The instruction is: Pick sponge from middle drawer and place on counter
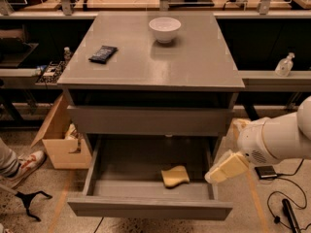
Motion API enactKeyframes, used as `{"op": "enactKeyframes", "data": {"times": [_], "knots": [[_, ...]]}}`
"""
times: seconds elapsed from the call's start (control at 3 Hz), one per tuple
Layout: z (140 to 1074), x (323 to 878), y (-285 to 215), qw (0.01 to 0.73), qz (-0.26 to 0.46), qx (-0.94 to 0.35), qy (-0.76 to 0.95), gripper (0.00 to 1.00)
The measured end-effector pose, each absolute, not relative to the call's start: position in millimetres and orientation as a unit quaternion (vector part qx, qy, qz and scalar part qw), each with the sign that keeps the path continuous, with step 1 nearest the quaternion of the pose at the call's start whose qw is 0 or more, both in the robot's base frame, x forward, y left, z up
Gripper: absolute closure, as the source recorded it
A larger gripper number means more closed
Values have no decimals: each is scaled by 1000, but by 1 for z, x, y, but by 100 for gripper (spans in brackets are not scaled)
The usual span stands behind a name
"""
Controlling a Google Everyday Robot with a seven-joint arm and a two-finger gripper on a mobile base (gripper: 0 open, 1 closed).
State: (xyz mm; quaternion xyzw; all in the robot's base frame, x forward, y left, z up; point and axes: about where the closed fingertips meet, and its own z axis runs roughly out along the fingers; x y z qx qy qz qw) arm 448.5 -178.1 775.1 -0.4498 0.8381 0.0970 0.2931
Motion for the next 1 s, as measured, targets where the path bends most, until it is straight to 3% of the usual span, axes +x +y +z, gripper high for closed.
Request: {"op": "enactKeyframes", "data": {"times": [1.0], "knots": [[655, 482, -141, 319, 190, -444, 815, 0]]}}
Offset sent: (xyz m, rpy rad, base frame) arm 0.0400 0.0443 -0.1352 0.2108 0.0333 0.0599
